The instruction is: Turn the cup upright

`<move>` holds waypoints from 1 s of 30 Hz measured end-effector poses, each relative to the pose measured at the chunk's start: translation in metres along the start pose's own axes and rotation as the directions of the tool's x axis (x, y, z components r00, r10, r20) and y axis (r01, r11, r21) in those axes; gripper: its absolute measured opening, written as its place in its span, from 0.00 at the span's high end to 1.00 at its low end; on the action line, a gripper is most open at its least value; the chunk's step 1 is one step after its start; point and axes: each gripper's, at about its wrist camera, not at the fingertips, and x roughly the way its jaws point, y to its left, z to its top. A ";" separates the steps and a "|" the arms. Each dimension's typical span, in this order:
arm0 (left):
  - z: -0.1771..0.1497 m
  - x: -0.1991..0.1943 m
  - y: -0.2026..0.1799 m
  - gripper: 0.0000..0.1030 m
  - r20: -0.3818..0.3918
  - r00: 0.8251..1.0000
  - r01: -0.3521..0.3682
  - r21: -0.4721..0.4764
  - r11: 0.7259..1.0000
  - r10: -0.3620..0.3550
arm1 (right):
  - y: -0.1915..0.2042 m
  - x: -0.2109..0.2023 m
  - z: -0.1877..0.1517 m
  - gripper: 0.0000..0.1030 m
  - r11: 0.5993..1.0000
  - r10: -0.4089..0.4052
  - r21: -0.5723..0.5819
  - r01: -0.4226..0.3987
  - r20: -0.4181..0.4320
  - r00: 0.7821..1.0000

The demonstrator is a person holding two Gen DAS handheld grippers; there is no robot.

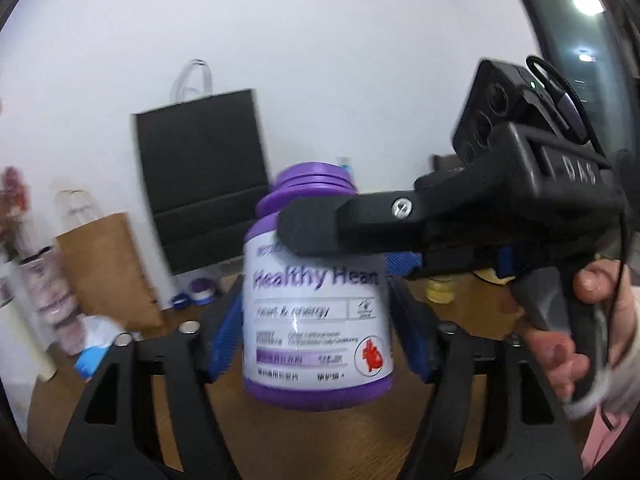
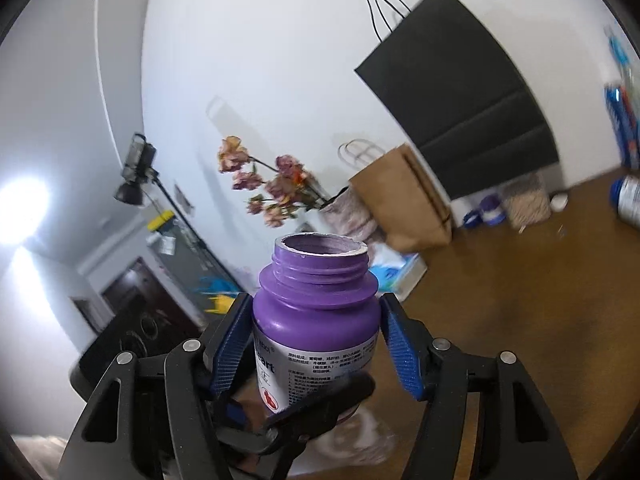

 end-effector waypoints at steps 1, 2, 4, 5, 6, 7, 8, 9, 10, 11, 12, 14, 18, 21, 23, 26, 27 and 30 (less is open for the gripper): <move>-0.002 0.003 0.004 0.24 0.012 1.000 0.013 0.003 1.000 -0.013 | 0.004 0.003 -0.001 0.34 0.998 -0.043 -0.055 0.043 0.006 0.999; -0.006 0.007 0.008 0.19 0.028 0.999 0.030 0.008 1.000 -0.030 | 0.005 0.003 0.000 0.34 0.993 -0.079 -0.091 0.080 0.013 0.997; -0.012 0.014 0.009 0.19 0.024 0.998 0.053 0.003 0.999 -0.053 | 0.006 0.008 -0.002 0.34 0.981 -0.132 -0.142 0.133 0.019 0.991; -0.017 0.022 0.014 0.19 0.005 0.999 0.052 -0.005 0.999 -0.052 | 0.004 0.012 -0.002 0.34 0.978 -0.141 -0.149 0.143 0.020 0.990; -0.020 0.026 0.017 0.18 -0.007 0.999 0.050 -0.016 0.999 -0.050 | 0.000 0.012 -0.002 0.34 0.979 -0.143 -0.143 0.145 0.020 0.989; -0.021 0.031 0.021 0.18 -0.032 0.998 0.058 -0.036 0.998 -0.059 | -0.003 0.014 -0.002 0.34 0.981 -0.142 -0.133 0.143 0.018 0.990; -0.021 0.032 0.026 0.18 -0.052 0.995 0.080 -0.074 0.994 -0.084 | -0.008 0.017 -0.003 0.34 0.983 -0.138 -0.122 0.138 0.012 0.990; -0.021 0.031 0.034 0.16 -0.044 0.991 0.120 -0.134 0.984 -0.127 | -0.011 0.019 -0.003 0.34 0.984 -0.136 -0.116 0.137 0.011 0.991; -0.021 0.028 0.036 0.13 -0.033 0.991 0.127 -0.148 0.981 -0.133 | -0.014 0.020 -0.003 0.34 0.985 -0.135 -0.109 0.135 0.011 0.991; -0.022 0.027 0.037 0.08 -0.031 0.991 0.127 -0.157 0.979 -0.133 | -0.017 0.021 -0.004 0.34 0.985 -0.134 -0.105 0.134 0.009 0.991; -0.024 0.028 0.038 0.08 -0.053 0.989 0.126 -0.167 0.978 -0.136 | -0.018 0.022 -0.005 0.34 0.985 -0.135 -0.104 0.135 0.009 0.991; -0.034 0.027 0.040 0.08 -0.089 0.980 0.151 -0.244 0.958 -0.177 | -0.020 0.020 -0.009 0.34 0.984 -0.140 -0.109 0.140 0.015 0.990; -0.075 0.012 0.032 0.08 -0.135 0.977 0.110 -0.328 0.938 -0.162 | -0.018 0.018 -0.021 0.34 0.977 -0.168 -0.131 0.167 0.004 0.986; -0.105 -0.001 0.024 0.08 -0.174 0.975 0.069 -0.344 0.936 -0.136 | -0.016 0.022 -0.037 0.34 0.971 -0.191 -0.154 0.183 -0.041 0.981; -0.113 -0.002 0.026 0.08 -0.215 0.970 0.033 -0.362 0.931 -0.118 | -0.015 0.028 -0.050 0.34 0.954 -0.248 -0.192 0.232 -0.064 0.967; -0.123 -0.004 0.034 0.08 -0.282 0.956 -0.046 -0.408 0.912 -0.078 | -0.017 0.036 -0.066 0.34 0.935 -0.303 -0.221 0.278 -0.090 0.949; -0.123 -0.005 0.038 0.08 -0.288 0.954 -0.050 -0.429 0.902 -0.084 | -0.019 0.040 -0.073 0.34 0.926 -0.326 -0.231 0.297 -0.101 0.940; -0.119 -0.011 0.042 0.06 -0.324 0.945 -0.113 -0.419 0.901 -0.032 | -0.019 0.051 -0.089 0.34 0.889 -0.401 -0.292 0.353 -0.122 0.908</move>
